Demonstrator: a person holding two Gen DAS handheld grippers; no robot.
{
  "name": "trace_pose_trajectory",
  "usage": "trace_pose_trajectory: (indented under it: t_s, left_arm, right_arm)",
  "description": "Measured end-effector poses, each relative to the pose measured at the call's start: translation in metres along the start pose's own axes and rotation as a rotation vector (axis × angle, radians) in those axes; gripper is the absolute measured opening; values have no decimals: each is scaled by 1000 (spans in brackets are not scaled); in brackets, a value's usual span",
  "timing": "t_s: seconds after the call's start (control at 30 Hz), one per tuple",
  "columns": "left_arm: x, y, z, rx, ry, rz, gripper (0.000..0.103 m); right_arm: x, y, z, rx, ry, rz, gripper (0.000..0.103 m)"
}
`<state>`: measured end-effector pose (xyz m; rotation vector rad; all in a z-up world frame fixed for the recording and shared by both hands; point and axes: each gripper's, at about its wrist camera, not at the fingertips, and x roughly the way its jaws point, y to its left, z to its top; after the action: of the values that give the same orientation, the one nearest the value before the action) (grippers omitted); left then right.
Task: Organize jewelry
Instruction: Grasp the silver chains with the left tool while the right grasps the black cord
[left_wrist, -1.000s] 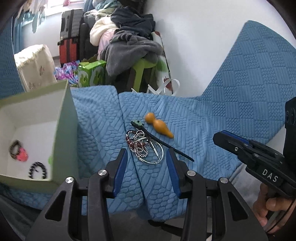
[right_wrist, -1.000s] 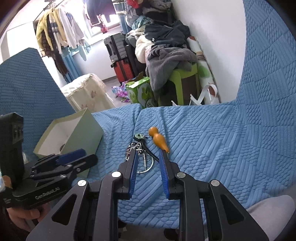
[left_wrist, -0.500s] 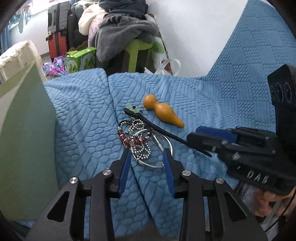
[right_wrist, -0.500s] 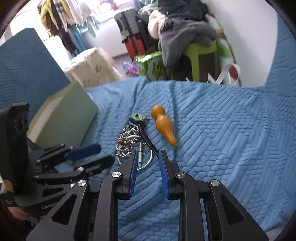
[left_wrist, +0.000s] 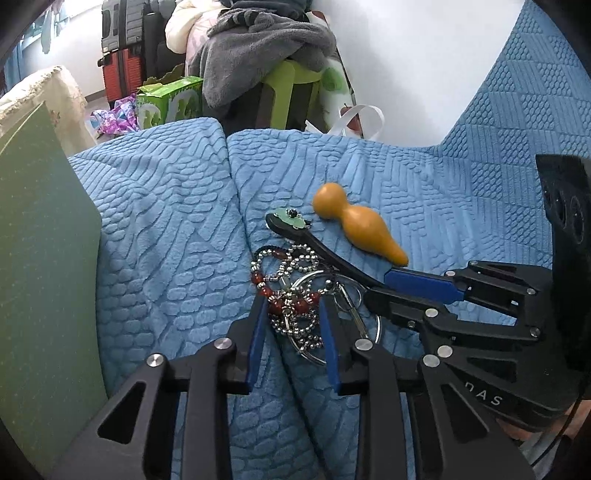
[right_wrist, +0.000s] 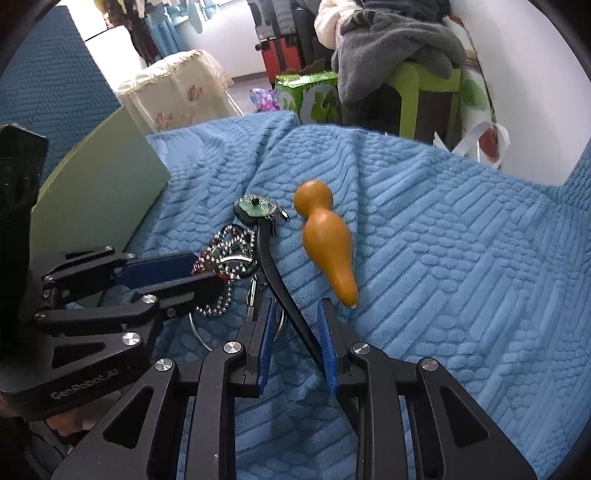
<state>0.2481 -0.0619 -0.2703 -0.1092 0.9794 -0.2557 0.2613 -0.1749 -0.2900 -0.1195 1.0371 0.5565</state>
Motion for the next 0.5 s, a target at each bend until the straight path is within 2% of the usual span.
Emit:
trace_pose_trajectory:
  t_s: [0.07,0.17,0.3,0.4,0.5]
  left_arm:
    - [0,-2,0,11,-2,4,29]
    - [2,-2,1,18,2,11,20]
    - [0,2,2,4,-1,-3,16]
    - [-6,1,4,13,-19,-21,2]
    - [-11,-1,4,17,-25,-36,2]
  right_arm:
    - [0,1,0,-2,5,9,14]
    - [0,4,1,-8,13,13,7]
    - [-4,4,3,10,2,17,6]
    - [-10,4,5,27,-18,10,6]
    - [-16,3,6,55,-34,6,6]
